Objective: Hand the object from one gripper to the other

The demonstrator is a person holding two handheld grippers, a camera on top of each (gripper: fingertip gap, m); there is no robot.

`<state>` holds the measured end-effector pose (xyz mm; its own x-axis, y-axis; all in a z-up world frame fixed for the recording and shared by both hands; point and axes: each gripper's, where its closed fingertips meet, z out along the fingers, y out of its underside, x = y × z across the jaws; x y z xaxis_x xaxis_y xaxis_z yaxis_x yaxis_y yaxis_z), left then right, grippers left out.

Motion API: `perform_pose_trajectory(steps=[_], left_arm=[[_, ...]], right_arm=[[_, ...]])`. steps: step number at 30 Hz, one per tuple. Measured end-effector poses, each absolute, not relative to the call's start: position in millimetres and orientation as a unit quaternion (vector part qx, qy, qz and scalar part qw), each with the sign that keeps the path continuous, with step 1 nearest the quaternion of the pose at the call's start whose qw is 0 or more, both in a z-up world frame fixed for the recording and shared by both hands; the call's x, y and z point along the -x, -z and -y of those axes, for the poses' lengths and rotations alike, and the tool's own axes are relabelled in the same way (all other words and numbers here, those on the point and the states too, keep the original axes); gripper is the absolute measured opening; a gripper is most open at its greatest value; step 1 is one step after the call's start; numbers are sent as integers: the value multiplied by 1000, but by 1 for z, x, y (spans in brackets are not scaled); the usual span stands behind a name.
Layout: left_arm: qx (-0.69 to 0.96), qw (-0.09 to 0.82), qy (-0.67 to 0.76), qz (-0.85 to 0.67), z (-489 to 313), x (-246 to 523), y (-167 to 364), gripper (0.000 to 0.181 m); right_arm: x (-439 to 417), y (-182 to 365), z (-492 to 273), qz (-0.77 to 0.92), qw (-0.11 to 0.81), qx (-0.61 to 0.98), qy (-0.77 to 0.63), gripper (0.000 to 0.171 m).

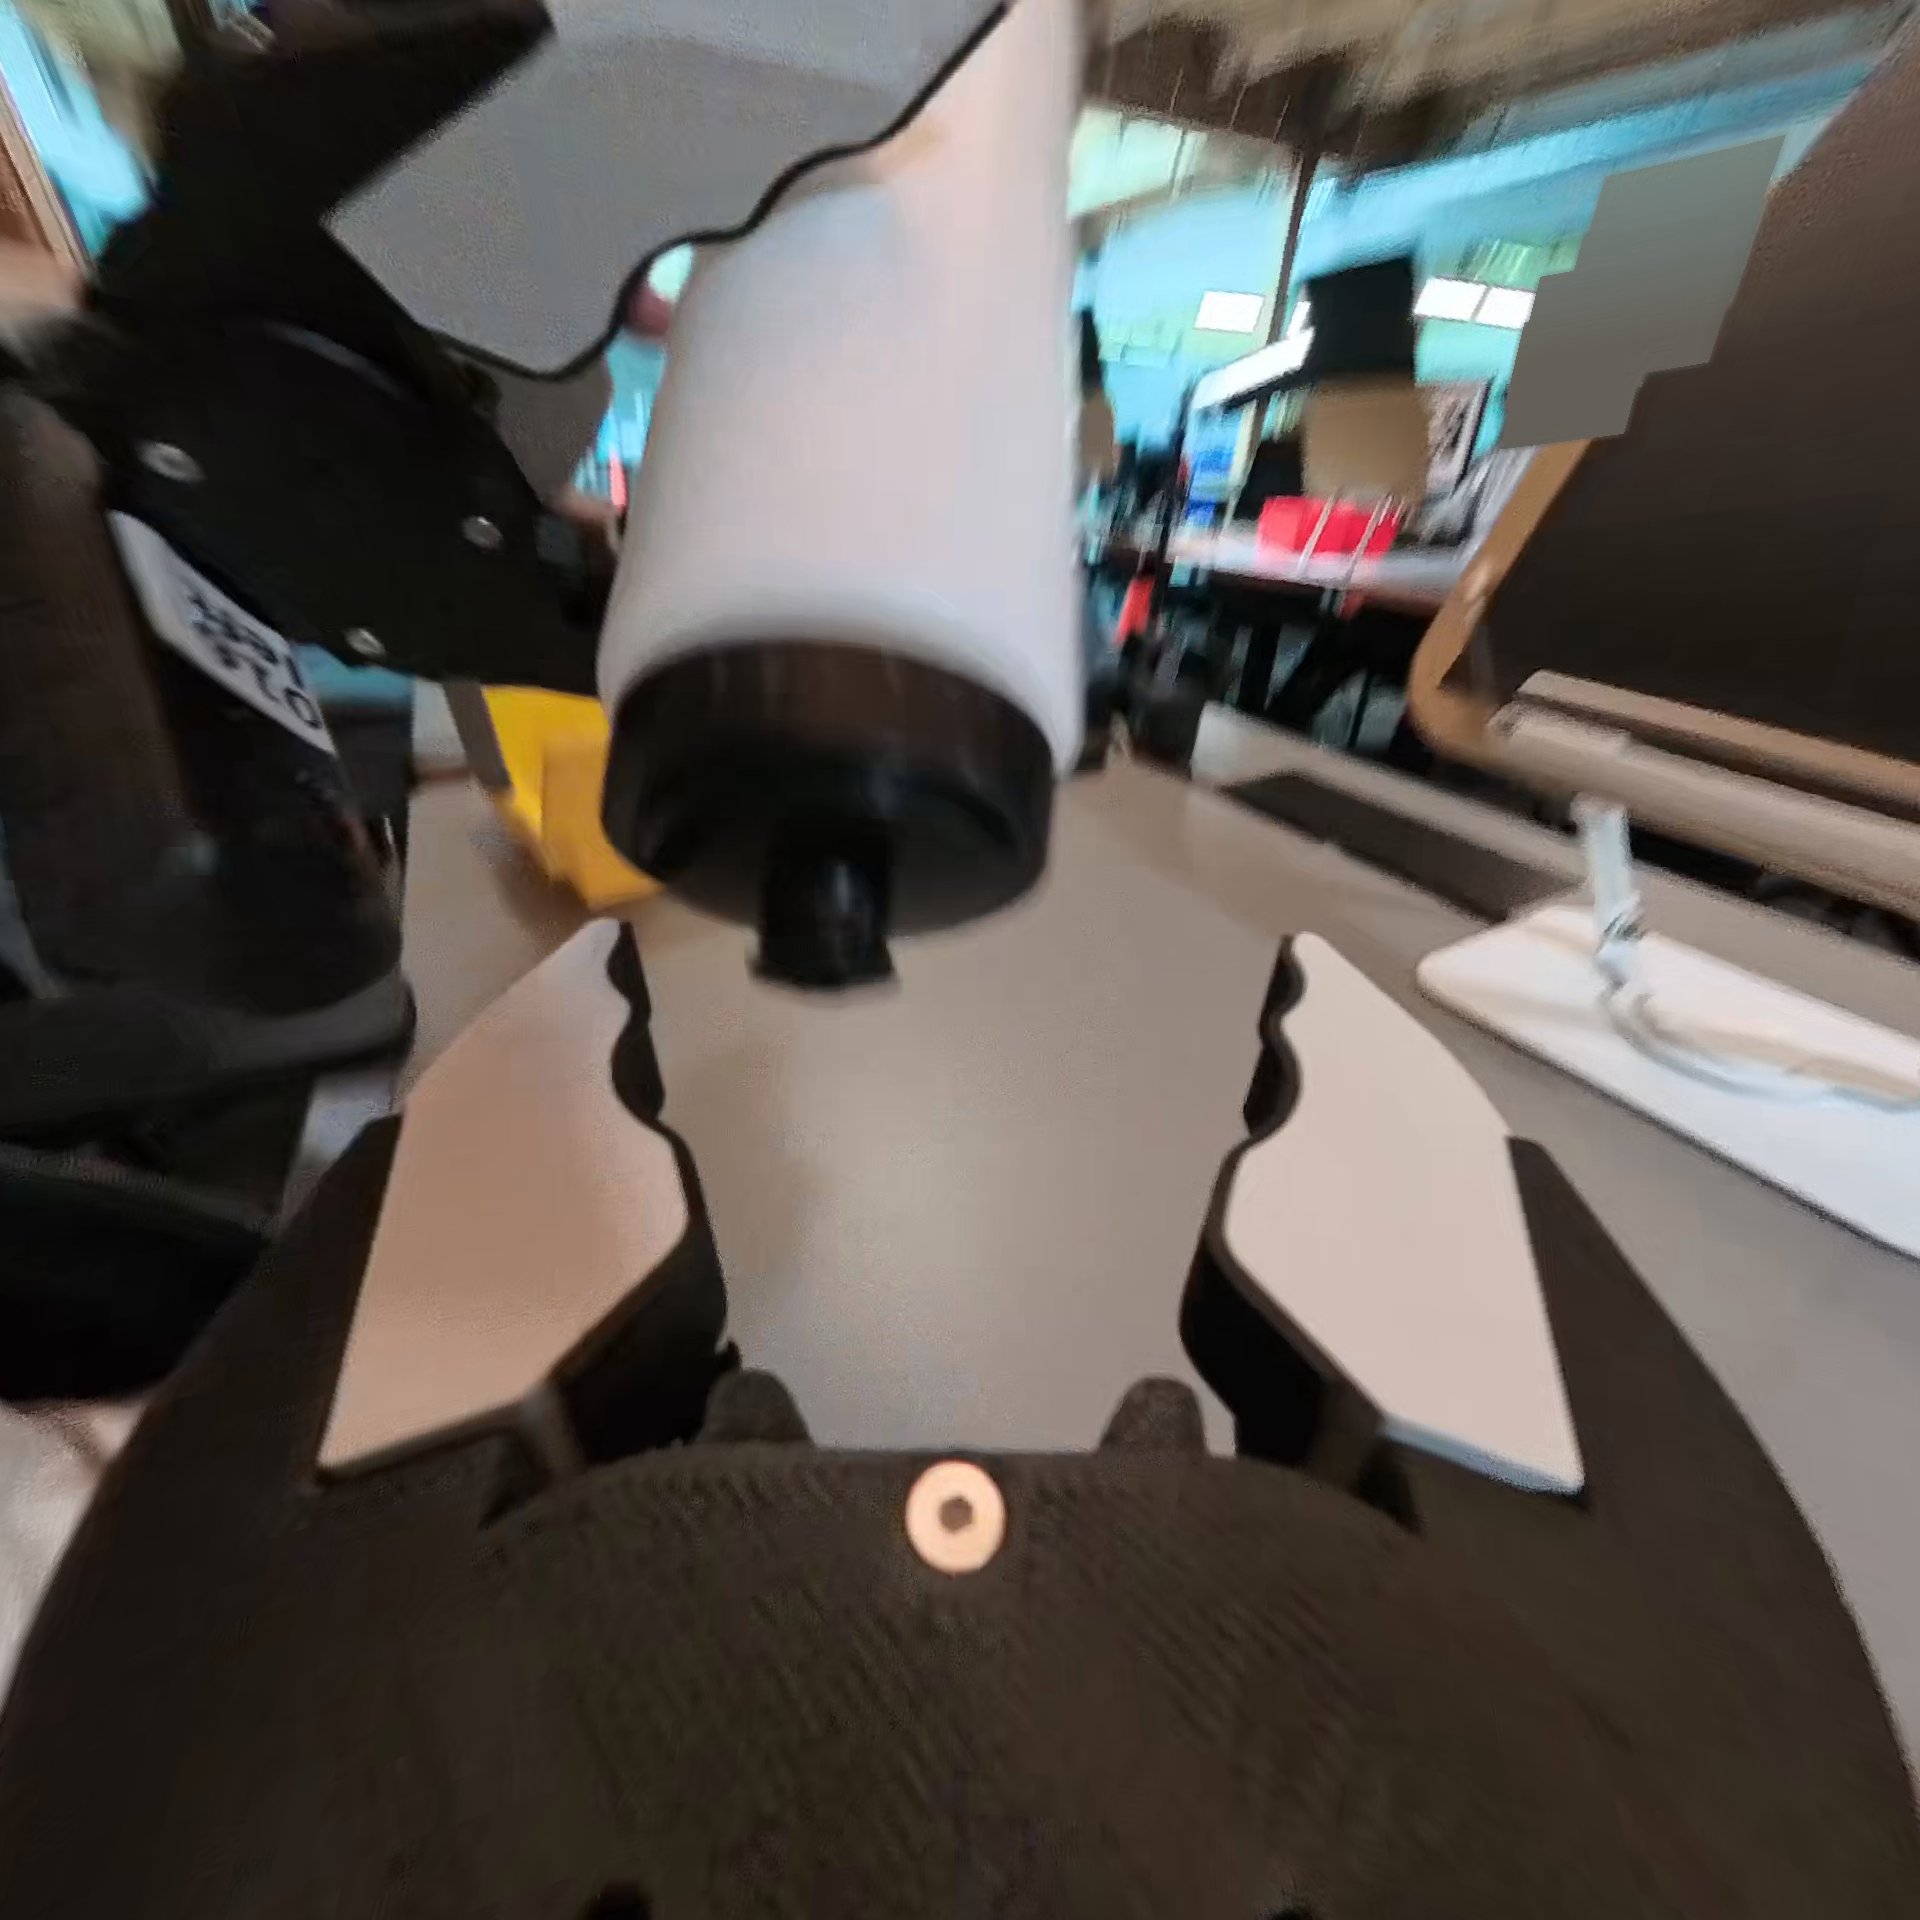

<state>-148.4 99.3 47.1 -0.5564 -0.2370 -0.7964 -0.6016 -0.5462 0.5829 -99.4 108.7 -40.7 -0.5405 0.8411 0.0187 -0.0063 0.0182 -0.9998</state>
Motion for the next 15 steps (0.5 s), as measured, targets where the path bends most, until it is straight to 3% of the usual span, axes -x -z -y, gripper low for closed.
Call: perform_pose_trajectory(steps=[3,6,11,15], left_arm=[[543,200,-746,-330,-78,180,-83,95],[629,314,-676,-218,-57,200,-89,94],[723,601,-338,-43,-55,184,-43,95],[739,665,-109,23,-75,158,3,94]], right_arm=[[89,10,-136,536,356,332,-690,112],[89,13,-144,524,352,339,-697,111],[95,35,-127,548,325,342,-691,110],[95,38,-120,553,301,334,-701,108]])
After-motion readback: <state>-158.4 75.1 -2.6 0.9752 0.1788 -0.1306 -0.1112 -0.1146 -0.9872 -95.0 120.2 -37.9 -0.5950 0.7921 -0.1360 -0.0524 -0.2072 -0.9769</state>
